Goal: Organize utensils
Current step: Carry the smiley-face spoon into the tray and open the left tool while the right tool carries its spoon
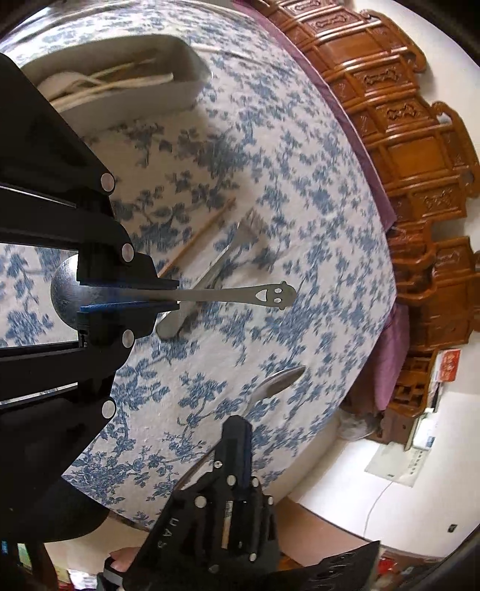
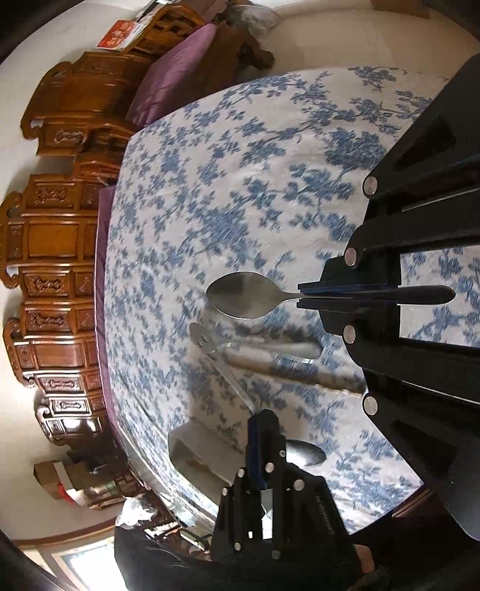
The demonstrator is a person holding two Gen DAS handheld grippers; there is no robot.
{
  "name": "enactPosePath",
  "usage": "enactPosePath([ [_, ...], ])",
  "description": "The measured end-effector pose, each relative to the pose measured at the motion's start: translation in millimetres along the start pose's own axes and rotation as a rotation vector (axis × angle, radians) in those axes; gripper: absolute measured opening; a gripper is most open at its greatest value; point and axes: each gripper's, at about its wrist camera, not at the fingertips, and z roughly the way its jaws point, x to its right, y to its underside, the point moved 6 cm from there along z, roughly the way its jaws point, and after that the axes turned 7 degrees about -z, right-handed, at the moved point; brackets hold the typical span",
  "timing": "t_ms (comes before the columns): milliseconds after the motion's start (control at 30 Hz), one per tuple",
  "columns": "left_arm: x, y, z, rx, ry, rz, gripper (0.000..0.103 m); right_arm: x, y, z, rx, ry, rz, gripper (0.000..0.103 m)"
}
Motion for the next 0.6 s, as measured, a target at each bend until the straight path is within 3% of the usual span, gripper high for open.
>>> enactPosePath([
  [600, -91, 4, -66, 0.097, -0.044, -0.112, 0.005, -83, -52, 9, 0.023, -0.043, -0.101, 0.004],
])
